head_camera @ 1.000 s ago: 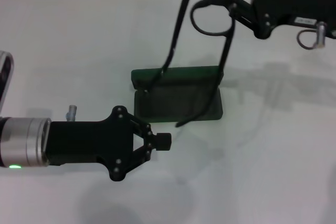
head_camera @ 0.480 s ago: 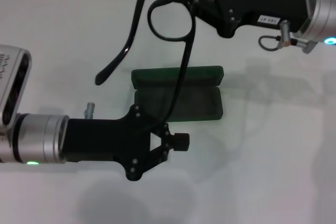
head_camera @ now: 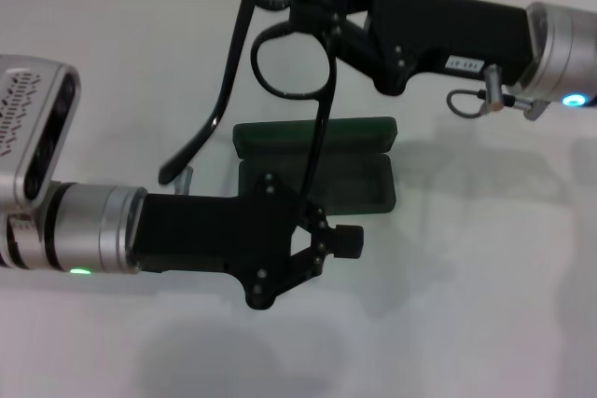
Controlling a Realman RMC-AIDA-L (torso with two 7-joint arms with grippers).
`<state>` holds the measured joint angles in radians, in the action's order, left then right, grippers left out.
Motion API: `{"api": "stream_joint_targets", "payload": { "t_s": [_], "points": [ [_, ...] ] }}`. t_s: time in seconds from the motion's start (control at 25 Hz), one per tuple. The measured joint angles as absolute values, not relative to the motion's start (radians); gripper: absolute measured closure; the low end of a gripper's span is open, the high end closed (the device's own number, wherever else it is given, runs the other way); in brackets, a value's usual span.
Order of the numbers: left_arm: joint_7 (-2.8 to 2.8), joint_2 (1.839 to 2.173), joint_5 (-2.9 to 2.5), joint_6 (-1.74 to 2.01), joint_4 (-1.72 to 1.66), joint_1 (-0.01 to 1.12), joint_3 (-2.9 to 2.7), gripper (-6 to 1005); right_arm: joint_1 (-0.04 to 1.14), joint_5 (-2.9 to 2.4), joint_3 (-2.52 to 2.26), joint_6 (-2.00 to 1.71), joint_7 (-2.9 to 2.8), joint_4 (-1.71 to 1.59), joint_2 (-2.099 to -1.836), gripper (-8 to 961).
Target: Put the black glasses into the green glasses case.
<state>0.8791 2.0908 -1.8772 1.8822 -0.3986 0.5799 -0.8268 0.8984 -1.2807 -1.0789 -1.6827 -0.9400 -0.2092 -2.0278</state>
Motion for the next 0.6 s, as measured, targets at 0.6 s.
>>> {"api": "stream_joint_targets", "payload": {
  "t_s": [0.6],
  "points": [
    [0.891,2.091,-1.863,1.884,-0.394,0.590,-0.827,1000,0.863,-1.287,-1.127,-1.631,-0.880,-0.197,-2.028,907]
  ]
}}
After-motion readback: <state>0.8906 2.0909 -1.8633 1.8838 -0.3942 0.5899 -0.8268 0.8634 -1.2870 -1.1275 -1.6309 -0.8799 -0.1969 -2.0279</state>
